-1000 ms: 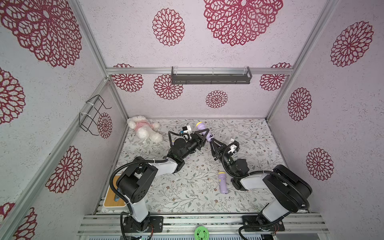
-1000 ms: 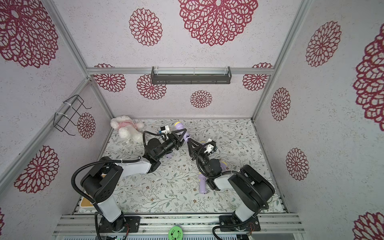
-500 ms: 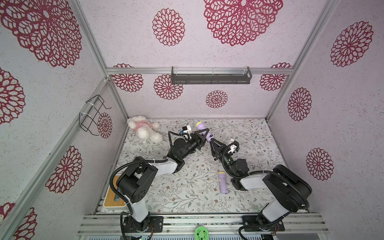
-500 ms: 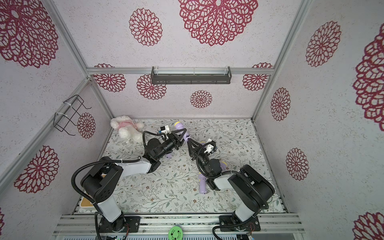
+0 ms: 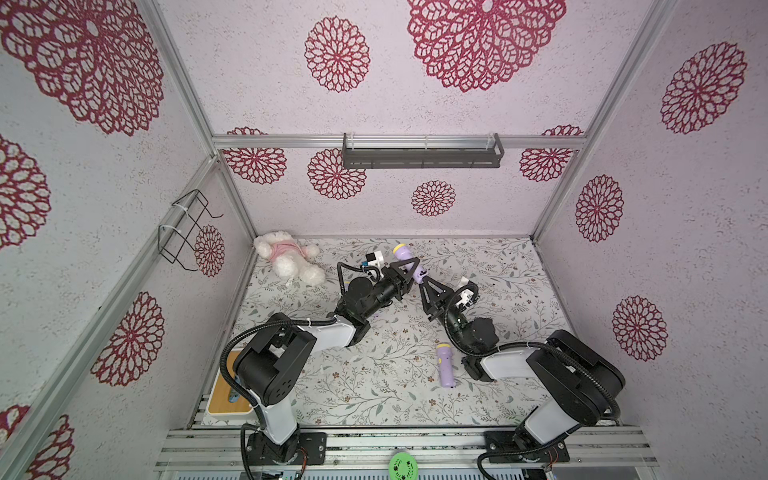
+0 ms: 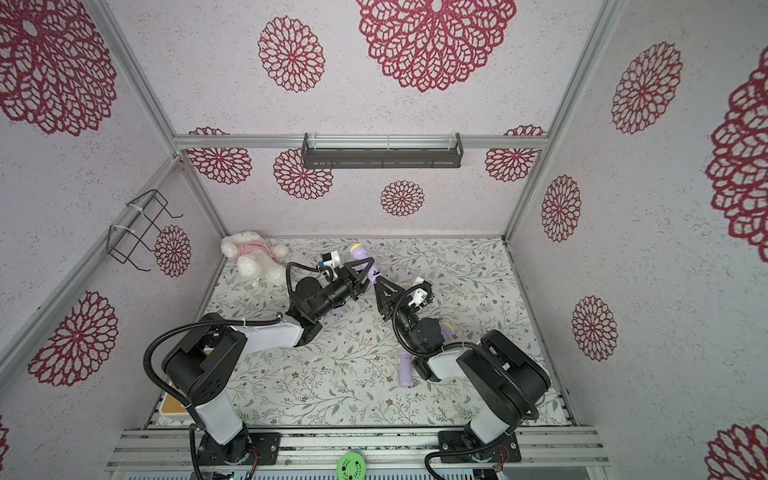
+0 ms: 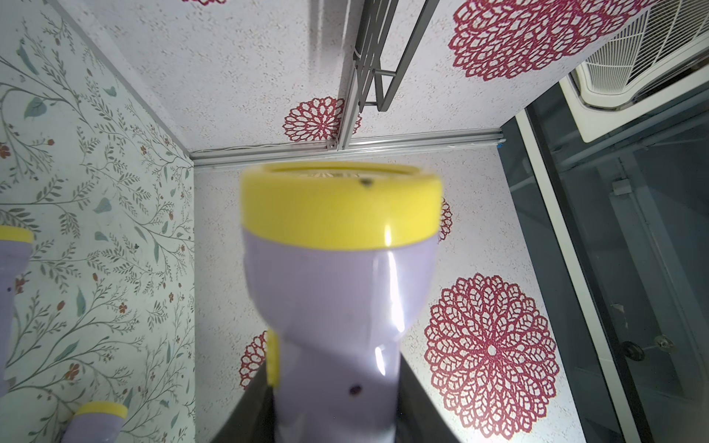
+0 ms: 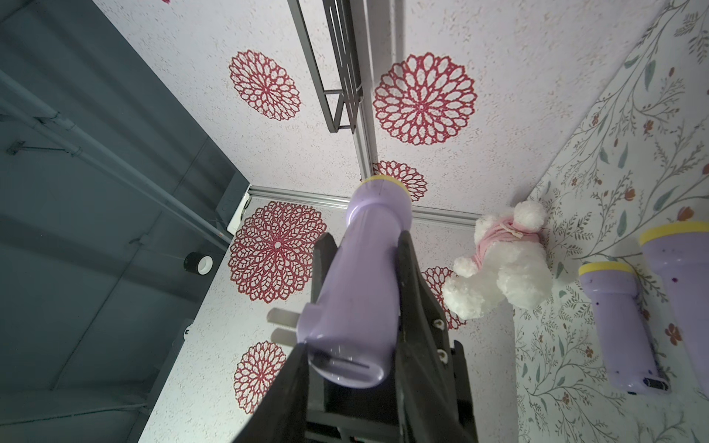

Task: Close the plug at the bottom of the flashlight
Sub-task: Close the plug of the flashlight.

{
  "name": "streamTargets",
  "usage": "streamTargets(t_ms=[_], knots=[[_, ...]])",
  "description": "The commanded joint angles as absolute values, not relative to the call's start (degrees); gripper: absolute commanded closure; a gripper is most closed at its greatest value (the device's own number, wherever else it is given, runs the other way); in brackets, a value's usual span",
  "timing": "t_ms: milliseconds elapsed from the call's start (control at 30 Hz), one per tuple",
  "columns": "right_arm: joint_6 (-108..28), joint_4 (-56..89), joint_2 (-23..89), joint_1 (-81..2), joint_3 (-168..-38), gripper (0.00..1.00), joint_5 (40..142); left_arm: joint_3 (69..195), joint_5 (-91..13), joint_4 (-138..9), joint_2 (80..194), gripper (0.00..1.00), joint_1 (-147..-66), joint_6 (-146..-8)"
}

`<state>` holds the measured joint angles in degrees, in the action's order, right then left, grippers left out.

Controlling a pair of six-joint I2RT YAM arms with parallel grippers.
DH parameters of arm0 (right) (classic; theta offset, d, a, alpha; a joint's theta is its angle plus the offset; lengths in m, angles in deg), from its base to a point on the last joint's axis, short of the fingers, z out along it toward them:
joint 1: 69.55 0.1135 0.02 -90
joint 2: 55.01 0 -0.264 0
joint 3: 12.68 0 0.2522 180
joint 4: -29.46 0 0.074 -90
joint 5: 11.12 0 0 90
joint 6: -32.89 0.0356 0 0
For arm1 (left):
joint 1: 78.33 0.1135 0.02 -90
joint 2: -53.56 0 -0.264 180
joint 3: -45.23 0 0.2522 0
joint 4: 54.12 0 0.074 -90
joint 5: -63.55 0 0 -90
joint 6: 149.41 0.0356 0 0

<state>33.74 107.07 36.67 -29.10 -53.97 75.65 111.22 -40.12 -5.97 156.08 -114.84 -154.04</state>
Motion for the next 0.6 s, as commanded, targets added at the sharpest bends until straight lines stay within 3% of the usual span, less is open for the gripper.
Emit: streamTargets(t_ms=[0, 567], knots=[[32.93, 112.38, 35.41, -28.68, -55.79, 0.62, 75.7, 111.59, -42.32, -2.64, 156.66, 1.0, -116.23, -154.51], [33.86, 112.36, 36.84, -28.77, -56.17, 0.68, 74.88, 111.57, -42.58, -1.9, 156.48, 1.0, -116.92, -154.76]])
